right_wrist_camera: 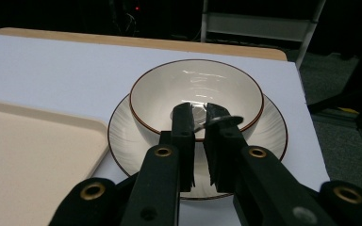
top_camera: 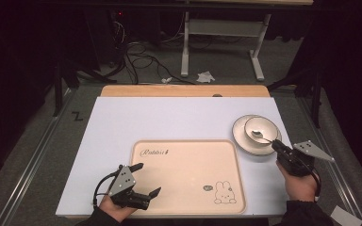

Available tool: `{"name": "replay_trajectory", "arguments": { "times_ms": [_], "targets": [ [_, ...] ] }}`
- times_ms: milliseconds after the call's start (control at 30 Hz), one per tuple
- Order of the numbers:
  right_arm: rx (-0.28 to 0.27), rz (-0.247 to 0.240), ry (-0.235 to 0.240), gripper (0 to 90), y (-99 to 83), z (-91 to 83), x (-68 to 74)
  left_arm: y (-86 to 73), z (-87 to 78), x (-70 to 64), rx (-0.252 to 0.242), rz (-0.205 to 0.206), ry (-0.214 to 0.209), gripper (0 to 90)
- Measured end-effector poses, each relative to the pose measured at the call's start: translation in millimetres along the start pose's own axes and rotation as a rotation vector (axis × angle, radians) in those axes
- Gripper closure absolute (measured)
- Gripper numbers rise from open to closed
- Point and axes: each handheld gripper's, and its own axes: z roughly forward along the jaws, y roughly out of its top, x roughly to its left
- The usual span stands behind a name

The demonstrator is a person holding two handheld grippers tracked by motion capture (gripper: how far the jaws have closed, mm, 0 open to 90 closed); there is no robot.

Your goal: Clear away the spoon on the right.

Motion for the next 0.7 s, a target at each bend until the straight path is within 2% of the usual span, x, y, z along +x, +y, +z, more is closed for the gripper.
{"name": "replay_trajectory", "arguments": {
  "times_ms": [700],
  "targets": [
    [-0.053,0.007,-0.016,84.7,4.7,-8.0,-0.9,0.1,-0.1,0.2,-0.003,-0.001,0.001,2.7]
  ]
}}
